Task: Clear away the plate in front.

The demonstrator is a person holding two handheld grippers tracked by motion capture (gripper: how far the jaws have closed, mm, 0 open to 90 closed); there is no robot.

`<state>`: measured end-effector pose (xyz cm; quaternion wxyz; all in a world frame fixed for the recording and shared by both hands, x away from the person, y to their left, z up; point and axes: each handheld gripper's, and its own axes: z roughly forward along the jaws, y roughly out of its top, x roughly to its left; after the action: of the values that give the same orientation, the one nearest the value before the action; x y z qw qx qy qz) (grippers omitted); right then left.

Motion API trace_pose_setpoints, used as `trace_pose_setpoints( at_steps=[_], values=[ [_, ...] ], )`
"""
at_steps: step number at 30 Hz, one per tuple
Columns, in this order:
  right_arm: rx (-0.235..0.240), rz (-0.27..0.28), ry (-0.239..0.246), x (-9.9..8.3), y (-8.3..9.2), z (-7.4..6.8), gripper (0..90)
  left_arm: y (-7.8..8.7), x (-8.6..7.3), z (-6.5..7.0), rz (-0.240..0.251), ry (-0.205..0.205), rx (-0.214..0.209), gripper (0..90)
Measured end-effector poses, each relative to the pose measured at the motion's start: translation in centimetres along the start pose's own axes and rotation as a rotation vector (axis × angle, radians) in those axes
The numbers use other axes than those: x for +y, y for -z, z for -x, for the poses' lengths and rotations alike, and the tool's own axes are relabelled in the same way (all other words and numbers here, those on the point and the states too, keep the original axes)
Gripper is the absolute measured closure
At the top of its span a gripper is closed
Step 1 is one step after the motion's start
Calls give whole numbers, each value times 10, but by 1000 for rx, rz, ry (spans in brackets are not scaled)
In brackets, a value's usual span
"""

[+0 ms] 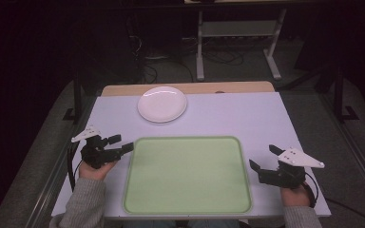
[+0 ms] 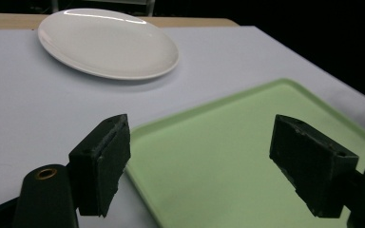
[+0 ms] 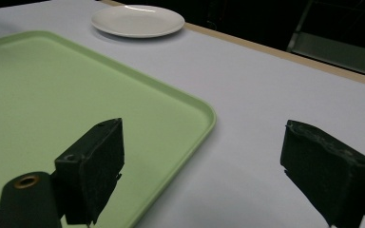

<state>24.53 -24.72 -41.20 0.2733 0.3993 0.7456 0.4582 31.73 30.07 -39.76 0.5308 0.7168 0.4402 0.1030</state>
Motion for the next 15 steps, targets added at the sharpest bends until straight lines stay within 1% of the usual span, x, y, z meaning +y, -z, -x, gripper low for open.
trace_pose_setpoints(
  at_steps=[2, 3, 5, 7, 8, 9, 11, 12, 13, 15],
  values=[
    [-2, 2, -1, 0, 0, 1, 136, -3, 5, -3, 5, 10, -1, 215],
    [-1, 3, -3, 0, 0, 1, 137, -5, 8, -5, 1, 22, -4, 220],
    [2, 6, -5, 0, 1, 1, 137, -10, 15, -8, -7, 43, -20, 237],
    [3, 9, -6, 0, 1, 1, 137, -14, 20, -9, -6, 42, -8, 250],
    [3, 10, -5, 0, 1, 1, 137, -14, 20, -9, -6, 42, -8, 246],
    [4, 12, -4, 0, 1, 0, 137, -18, 26, -9, -10, 42, -8, 242],
    [5, 14, -5, 0, 1, 0, 136, -21, 28, -10, -5, 44, -8, 241],
    [6, 15, -5, 0, 1, 0, 137, -26, 33, -11, -23, 52, -7, 236],
    [7, 15, -6, 0, 1, 0, 137, -28, 35, -11, -30, 55, -1, 233],
    [8, 17, -8, 1, 2, 0, 136, -31, 37, -12, -30, 59, 1, 235]
  ],
)
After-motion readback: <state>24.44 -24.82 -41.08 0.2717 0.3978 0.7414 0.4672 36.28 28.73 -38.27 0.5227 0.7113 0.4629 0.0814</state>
